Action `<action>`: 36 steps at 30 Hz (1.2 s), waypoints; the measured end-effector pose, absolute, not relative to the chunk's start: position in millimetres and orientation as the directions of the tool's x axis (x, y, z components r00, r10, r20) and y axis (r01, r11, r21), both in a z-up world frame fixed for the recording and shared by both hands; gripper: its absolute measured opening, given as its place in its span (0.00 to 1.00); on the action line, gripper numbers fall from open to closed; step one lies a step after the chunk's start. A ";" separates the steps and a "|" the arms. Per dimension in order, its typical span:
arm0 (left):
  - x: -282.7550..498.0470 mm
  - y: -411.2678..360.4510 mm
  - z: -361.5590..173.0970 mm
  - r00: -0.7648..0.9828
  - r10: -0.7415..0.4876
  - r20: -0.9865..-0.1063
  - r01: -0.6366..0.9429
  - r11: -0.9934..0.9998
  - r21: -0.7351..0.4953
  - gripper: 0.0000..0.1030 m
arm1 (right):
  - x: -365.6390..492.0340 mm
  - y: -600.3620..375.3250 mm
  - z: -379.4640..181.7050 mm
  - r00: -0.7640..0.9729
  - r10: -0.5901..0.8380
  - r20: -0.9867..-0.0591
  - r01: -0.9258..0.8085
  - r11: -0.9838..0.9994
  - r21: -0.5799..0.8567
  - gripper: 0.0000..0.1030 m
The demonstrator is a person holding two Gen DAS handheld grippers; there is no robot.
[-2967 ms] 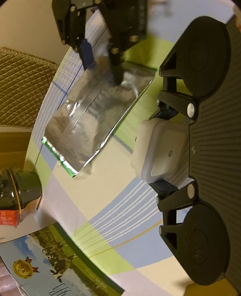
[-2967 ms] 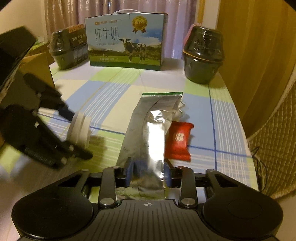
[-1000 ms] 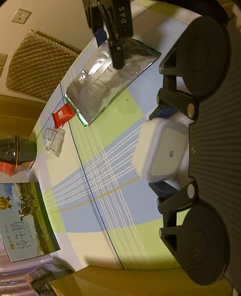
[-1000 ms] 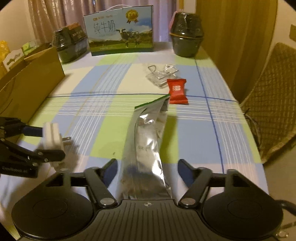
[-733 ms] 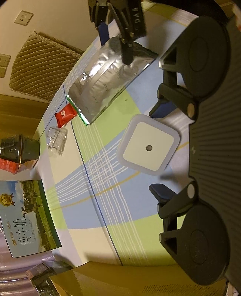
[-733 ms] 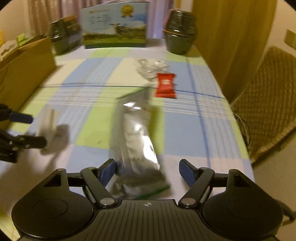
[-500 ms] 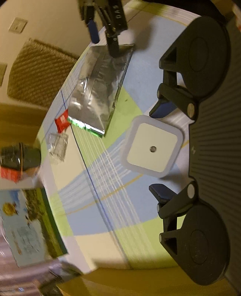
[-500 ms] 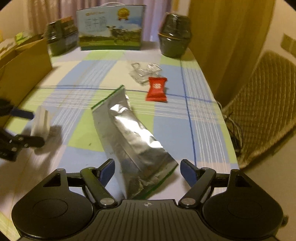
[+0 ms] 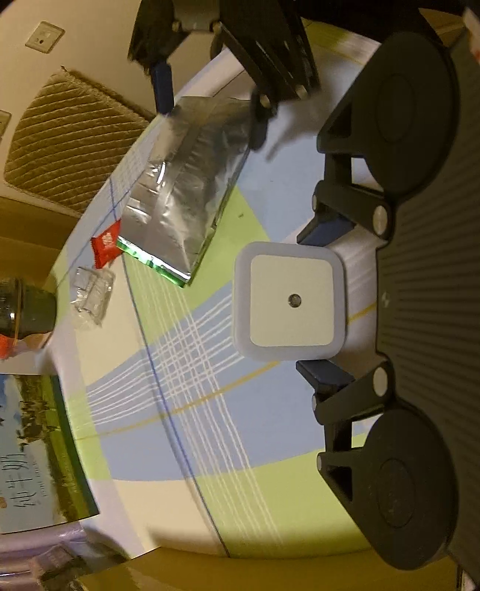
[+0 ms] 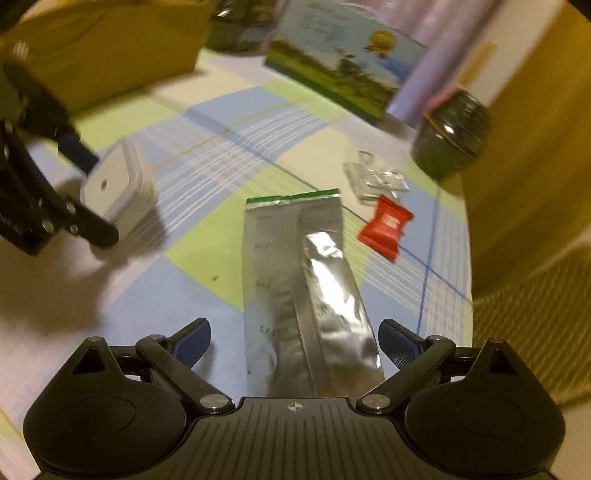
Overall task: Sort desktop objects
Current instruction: 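Lift the night light with the left tool while the right tool lifts the foil bag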
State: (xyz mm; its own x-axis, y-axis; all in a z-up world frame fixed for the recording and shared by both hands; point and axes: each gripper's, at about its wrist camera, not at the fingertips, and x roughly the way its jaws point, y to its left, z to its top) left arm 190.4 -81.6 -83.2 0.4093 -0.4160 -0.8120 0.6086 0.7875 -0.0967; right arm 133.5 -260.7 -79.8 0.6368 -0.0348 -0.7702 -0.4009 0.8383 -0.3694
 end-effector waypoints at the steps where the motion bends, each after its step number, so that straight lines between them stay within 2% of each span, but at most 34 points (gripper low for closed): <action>1: 189.8 -82.6 -83.2 0.418 -0.413 -0.809 0.610 0.788 -0.087 0.59 | 138.9 -262.1 -84.1 0.622 -0.027 -0.783 -0.425 0.827 -0.367 0.92; 4: 188.4 -86.1 -83.7 0.430 -0.414 -0.803 0.625 0.778 -0.066 0.59 | 152.5 -269.0 -90.8 0.565 -0.004 -0.825 -0.471 0.820 -0.326 0.92; 6: 187.6 -88.3 -83.8 0.434 -0.418 -0.798 0.640 0.766 -0.054 0.59 | 164.4 -278.6 -90.5 0.510 0.044 -0.859 -0.474 0.847 -0.238 0.91; 10: 187.0 -90.5 -84.8 0.432 -0.427 -0.795 0.653 0.755 -0.051 0.59 | 186.6 -295.5 -92.2 0.376 0.132 -0.917 -0.465 0.883 -0.063 0.83; 13: 188.9 -92.0 -85.3 0.422 -0.424 -0.802 0.655 0.754 -0.054 0.59 | 200.1 -298.3 -91.5 0.299 0.166 -0.940 -0.462 0.887 0.009 0.79; 17: 191.1 -93.7 -83.9 0.409 -0.416 -0.812 0.660 0.750 -0.052 0.59 | 214.1 -291.5 -89.3 0.223 0.143 -0.964 -0.481 0.876 0.018 0.78; 20: 193.0 -94.0 -83.8 0.398 -0.414 -0.818 0.660 0.749 -0.058 0.59 | 223.7 -288.7 -88.5 0.194 0.127 -0.973 -0.487 0.873 0.017 0.72; 24: 195.4 -93.7 -85.0 0.386 -0.413 -0.825 0.654 0.753 -0.071 0.59 | 229.2 -286.6 -84.6 0.185 0.120 -0.975 -0.479 0.877 0.017 0.47; 25: 195.7 -93.6 -85.8 0.380 -0.411 -0.829 0.652 0.755 -0.075 0.59 | 229.2 -286.9 -83.6 0.185 0.122 -0.975 -0.477 0.879 0.020 0.45; 36: 198.8 -89.7 -83.7 0.365 -0.418 -0.832 0.636 0.765 -0.106 0.59 | 209.7 -292.7 -77.1 0.256 0.140 -0.956 -0.419 0.908 0.021 0.33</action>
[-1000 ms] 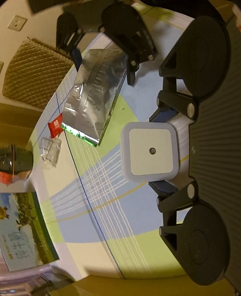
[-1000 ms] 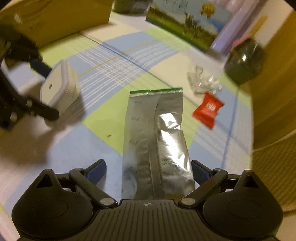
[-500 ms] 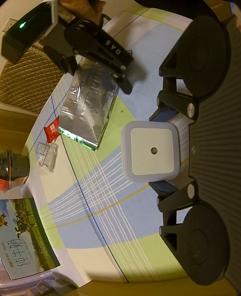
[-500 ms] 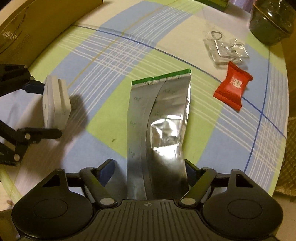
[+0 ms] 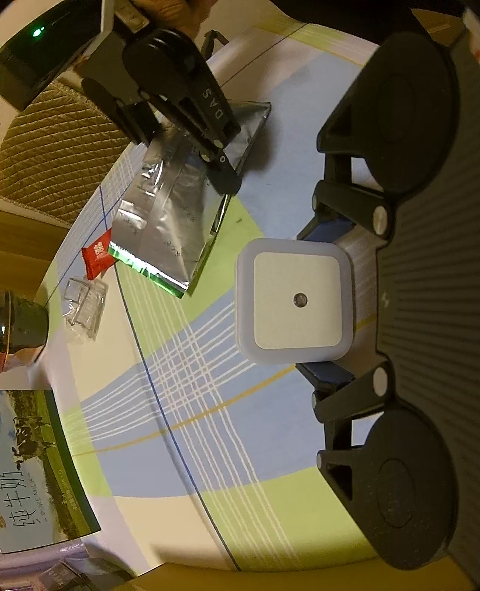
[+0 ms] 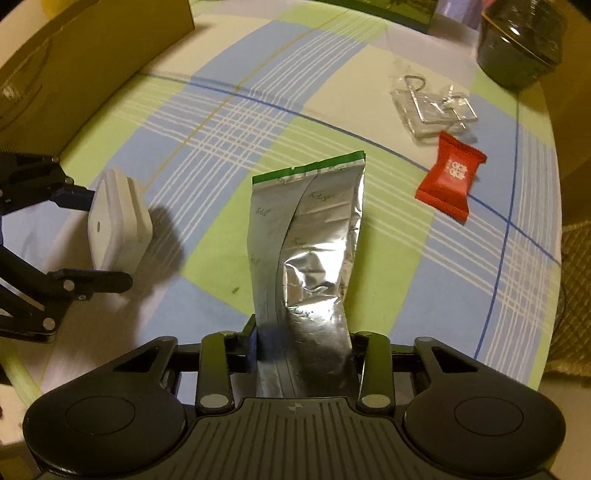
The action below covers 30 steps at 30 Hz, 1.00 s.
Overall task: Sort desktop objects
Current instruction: 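Lift the night light with the left tool while the right tool lifts the foil bag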
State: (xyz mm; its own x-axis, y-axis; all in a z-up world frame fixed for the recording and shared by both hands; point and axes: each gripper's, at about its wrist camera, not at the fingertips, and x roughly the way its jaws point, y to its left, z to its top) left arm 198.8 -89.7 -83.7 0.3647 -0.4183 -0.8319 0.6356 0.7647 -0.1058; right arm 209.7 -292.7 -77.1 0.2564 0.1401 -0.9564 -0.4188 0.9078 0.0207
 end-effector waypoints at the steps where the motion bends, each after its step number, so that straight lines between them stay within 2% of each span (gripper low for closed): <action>1: 197.9 -89.2 -82.9 0.374 -0.414 -0.830 0.629 0.770 -0.101 0.59 | 207.9 -292.6 -77.3 0.263 0.145 -0.954 -0.411 0.911 0.025 0.33; 15: 181.5 -85.9 -75.0 0.416 -0.416 -0.808 0.605 0.791 -0.096 0.58 | 186.3 -296.9 -52.0 0.328 0.236 -0.915 -0.328 0.937 0.124 0.32; 30: 173.3 -84.0 -68.5 0.440 -0.425 -0.791 0.591 0.800 -0.101 0.58 | 175.4 -301.7 -44.0 0.359 0.258 -0.897 -0.287 0.945 0.157 0.32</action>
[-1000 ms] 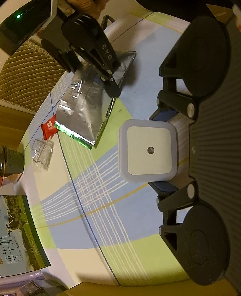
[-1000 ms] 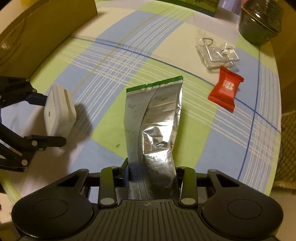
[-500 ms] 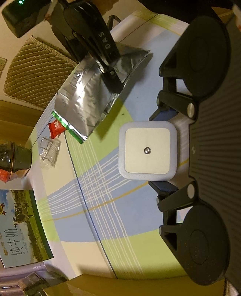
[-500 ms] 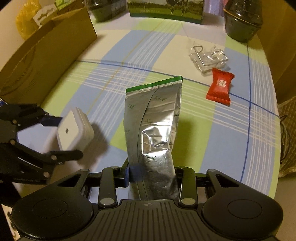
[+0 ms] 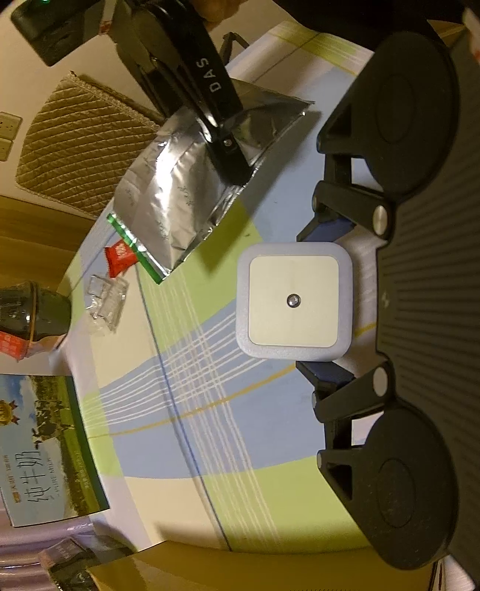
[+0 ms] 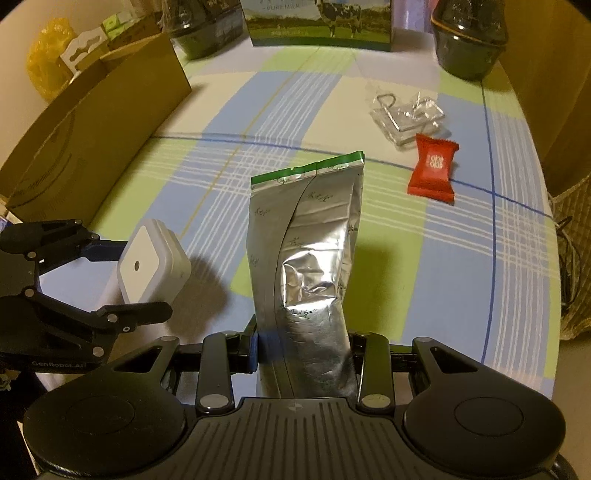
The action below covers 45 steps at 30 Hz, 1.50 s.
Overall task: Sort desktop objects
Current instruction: 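Lift the night light with the left tool while the right tool lifts the foil bag, then carry the held night light and foil bag over the cardboard box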
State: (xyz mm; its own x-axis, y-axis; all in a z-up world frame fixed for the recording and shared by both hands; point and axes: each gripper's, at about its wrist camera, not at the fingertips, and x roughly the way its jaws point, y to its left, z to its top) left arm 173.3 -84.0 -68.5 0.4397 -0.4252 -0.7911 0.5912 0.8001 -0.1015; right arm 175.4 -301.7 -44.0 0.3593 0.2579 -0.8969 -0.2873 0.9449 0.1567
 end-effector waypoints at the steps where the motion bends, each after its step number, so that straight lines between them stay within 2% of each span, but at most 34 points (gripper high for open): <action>1: 173.5 -83.8 -66.1 0.445 -0.426 -0.788 0.589 0.802 -0.101 0.58 | 174.9 -301.1 -41.2 0.365 0.258 -0.894 -0.287 0.945 0.156 0.32; 15: 166.5 -60.9 -11.2 0.540 -0.399 -0.741 0.540 0.840 -0.059 0.58 | 164.1 -267.4 21.7 0.466 0.300 -0.833 -0.304 0.938 0.167 0.32; 28: 155.7 13.6 54.4 0.664 -0.321 -0.675 0.433 0.902 -0.003 0.58 | 167.6 -167.1 80.0 0.537 0.414 -0.735 -0.394 0.894 0.215 0.32; 45: 166.1 140.1 88.4 0.733 -0.172 -0.658 0.274 0.960 0.055 0.58 | 209.9 -44.3 91.1 0.492 0.533 -0.688 -0.441 0.834 0.331 0.32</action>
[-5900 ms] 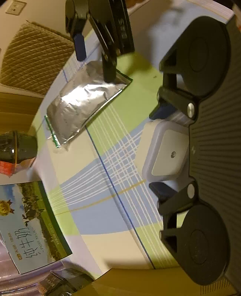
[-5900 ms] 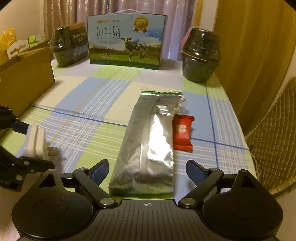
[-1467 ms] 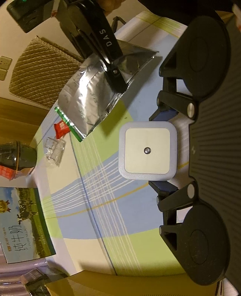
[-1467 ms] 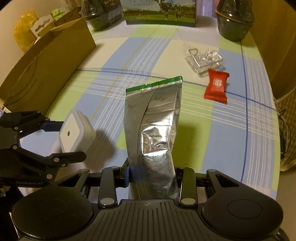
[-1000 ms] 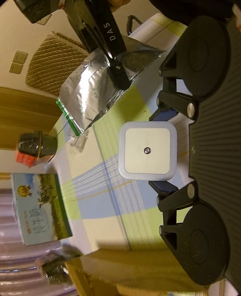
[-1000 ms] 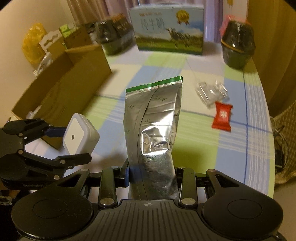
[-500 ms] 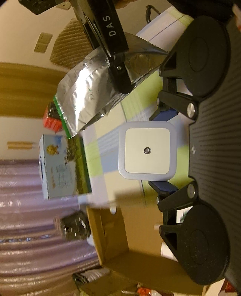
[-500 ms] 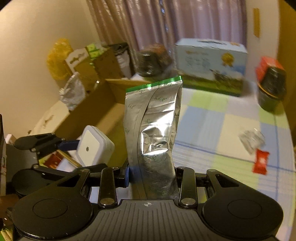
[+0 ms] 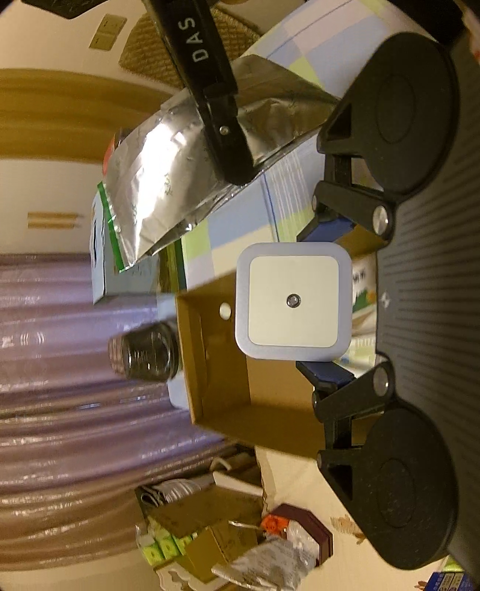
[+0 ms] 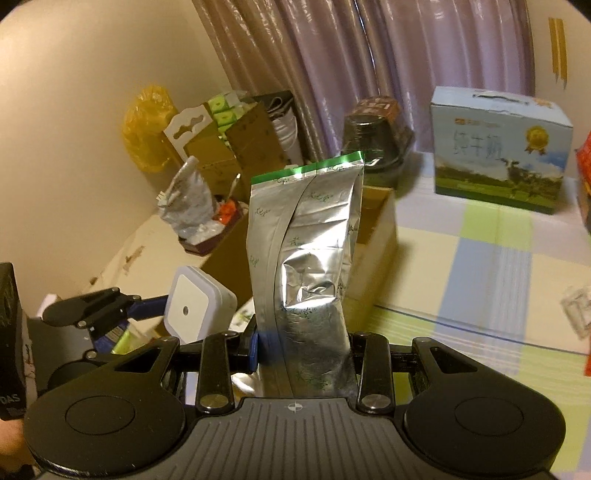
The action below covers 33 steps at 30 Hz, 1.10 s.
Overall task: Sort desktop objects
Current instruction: 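Carry the held night light and foil bag over the cardboard box, then open both tools to drop the night light and foil bag into the box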
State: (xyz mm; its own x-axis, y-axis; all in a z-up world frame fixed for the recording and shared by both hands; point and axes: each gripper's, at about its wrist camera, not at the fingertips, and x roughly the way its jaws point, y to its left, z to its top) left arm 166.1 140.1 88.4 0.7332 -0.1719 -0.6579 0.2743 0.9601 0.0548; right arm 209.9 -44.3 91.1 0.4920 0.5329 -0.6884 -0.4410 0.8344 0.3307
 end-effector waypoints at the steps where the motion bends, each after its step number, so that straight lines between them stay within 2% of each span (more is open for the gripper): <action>1: 168.2 145.7 88.8 0.733 -0.169 -0.659 0.271 0.961 0.055 0.58 | 213.0 -40.7 90.5 0.490 0.537 -0.686 -0.436 0.833 0.341 0.32; 13: 207.2 194.0 86.0 0.733 -0.136 -0.667 0.246 0.966 0.073 0.58 | 252.5 -7.4 70.0 0.473 0.571 -0.671 -0.314 0.821 0.478 0.32; 33: 252.6 215.5 41.5 0.686 -0.137 -0.715 0.252 0.966 0.057 0.59 | 293.1 9.9 29.7 0.467 0.568 -0.678 -0.183 0.812 0.554 0.32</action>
State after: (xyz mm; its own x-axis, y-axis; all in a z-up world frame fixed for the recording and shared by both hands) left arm 252.6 215.5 41.5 0.6856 -0.1366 -0.7150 0.2516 0.9662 0.0567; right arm 293.1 9.9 29.7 0.4674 0.5676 -0.6777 -0.1831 0.8121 0.5540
